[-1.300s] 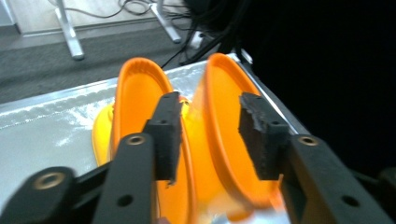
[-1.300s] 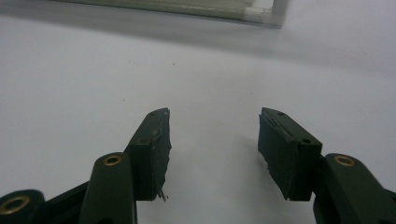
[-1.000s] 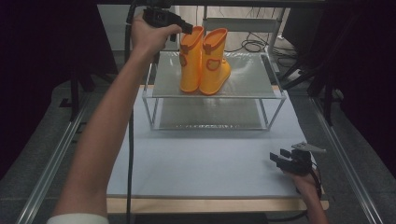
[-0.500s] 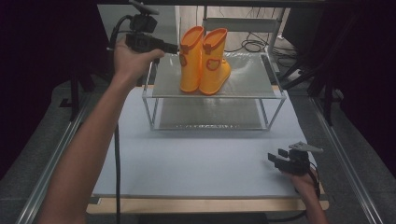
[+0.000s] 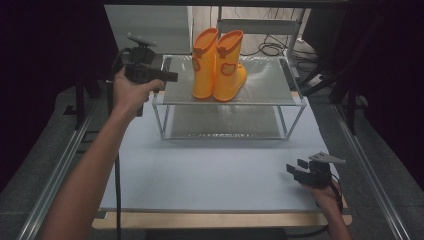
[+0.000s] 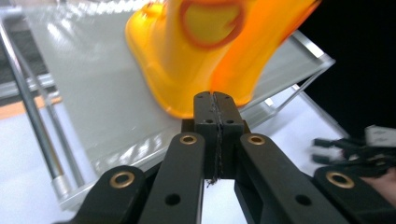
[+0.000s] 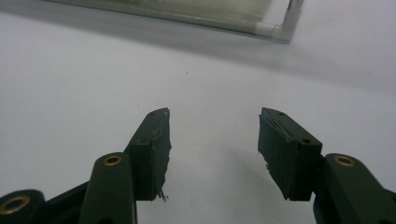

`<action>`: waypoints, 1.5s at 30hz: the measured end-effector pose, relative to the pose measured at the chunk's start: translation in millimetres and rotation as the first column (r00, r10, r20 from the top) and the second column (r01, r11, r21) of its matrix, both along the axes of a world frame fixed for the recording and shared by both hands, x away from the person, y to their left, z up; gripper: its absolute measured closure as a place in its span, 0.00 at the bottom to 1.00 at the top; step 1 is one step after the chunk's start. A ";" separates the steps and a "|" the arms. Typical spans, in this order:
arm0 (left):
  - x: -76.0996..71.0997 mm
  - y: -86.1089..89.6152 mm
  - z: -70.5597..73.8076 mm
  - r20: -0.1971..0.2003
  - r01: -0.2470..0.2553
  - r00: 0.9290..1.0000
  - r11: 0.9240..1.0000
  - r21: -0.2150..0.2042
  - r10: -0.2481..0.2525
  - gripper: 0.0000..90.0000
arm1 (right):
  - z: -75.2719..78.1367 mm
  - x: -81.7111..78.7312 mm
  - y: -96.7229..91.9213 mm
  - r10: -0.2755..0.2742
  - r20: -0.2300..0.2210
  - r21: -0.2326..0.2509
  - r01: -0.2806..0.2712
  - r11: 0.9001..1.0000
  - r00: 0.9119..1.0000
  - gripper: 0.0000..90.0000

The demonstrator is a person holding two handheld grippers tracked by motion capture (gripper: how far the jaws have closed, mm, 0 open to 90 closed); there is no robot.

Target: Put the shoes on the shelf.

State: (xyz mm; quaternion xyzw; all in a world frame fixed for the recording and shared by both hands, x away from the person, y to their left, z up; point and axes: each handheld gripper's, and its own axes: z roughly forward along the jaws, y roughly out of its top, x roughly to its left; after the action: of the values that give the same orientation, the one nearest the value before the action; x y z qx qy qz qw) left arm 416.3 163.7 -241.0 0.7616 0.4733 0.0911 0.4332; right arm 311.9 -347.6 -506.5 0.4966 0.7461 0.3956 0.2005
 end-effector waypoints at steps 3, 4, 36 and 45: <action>7.8 0.7 -19.2 -0.029 -0.008 1.000 1.000 -0.001 0.008 1.00 | -1.2 -0.4 -0.9 -0.003 0.000 -0.005 0.003 1.000 1.000 0.49; 9.7 0.3 -24.0 -0.035 -0.011 0.999 1.000 0.002 0.011 1.00 | -1.2 -0.2 -1.2 -0.004 0.000 -0.005 0.004 1.000 1.000 0.49; 72.0 -48.7 -89.1 -0.089 -0.073 0.993 0.995 0.070 0.079 1.00 | -2.3 -2.4 -9.1 -0.036 0.005 0.001 0.036 0.999 0.999 0.49; 71.5 -49.3 -87.7 -0.091 -0.070 0.993 0.996 0.050 0.074 1.00 | -2.1 -2.4 -5.8 -0.030 0.002 0.001 0.029 1.000 1.000 0.49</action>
State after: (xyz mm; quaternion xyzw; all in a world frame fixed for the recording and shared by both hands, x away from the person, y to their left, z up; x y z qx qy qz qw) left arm 487.9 114.4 -328.7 0.7573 0.5179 0.0820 0.3893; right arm 309.4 -353.4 -508.6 0.5074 0.7382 0.3936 0.2066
